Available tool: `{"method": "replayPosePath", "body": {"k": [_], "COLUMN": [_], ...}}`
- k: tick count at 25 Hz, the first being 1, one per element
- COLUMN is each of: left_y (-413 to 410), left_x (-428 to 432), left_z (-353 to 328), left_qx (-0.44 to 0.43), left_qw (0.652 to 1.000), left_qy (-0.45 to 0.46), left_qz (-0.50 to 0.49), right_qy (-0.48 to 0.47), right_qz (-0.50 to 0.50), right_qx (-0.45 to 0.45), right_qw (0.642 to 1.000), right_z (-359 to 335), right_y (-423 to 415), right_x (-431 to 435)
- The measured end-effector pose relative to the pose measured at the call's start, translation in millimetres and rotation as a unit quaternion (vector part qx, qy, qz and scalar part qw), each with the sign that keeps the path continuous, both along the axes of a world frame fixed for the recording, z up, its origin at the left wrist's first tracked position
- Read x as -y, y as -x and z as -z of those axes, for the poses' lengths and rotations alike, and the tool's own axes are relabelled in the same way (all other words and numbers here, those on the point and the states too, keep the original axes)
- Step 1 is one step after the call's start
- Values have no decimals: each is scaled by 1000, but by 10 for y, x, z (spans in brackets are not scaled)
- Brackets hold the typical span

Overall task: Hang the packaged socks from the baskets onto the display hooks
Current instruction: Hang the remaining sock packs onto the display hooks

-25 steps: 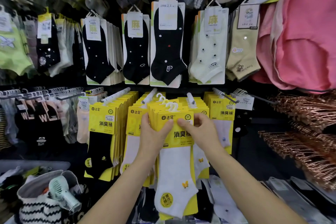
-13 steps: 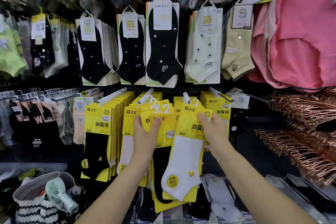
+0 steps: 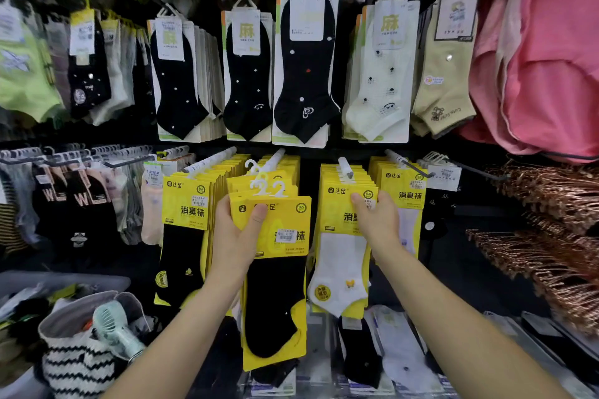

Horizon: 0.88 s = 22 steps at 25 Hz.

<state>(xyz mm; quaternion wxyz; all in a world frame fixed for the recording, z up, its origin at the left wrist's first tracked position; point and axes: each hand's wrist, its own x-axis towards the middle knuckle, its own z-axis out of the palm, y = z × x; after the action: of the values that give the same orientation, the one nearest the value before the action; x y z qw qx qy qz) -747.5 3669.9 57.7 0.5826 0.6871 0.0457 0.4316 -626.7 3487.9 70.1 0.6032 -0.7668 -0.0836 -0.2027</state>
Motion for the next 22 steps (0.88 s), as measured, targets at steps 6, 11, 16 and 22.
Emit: {"method": "replayPosePath", "body": {"k": [6,11,16,22], "left_y": [-120,-181,-241,-279], "left_x": [168,357,539,533], "left_z": [-44,-102,-63,-63], "left_qx": [-20,-29,-46,-64], "left_qw": [999,998,996,995], "left_qy": [-11,2,14,-2], "left_qz": [36,52,75,82], "right_qy": [33,-27,58,-7], "right_qz": [22,7,-127,-139], "right_qx": [-63,46,71,12], "right_qw": [997,999,988,990], "right_z": [-33,-13,1,-8], "right_y": [-154,83,437,370], "right_x": [17,143,46,168]}}
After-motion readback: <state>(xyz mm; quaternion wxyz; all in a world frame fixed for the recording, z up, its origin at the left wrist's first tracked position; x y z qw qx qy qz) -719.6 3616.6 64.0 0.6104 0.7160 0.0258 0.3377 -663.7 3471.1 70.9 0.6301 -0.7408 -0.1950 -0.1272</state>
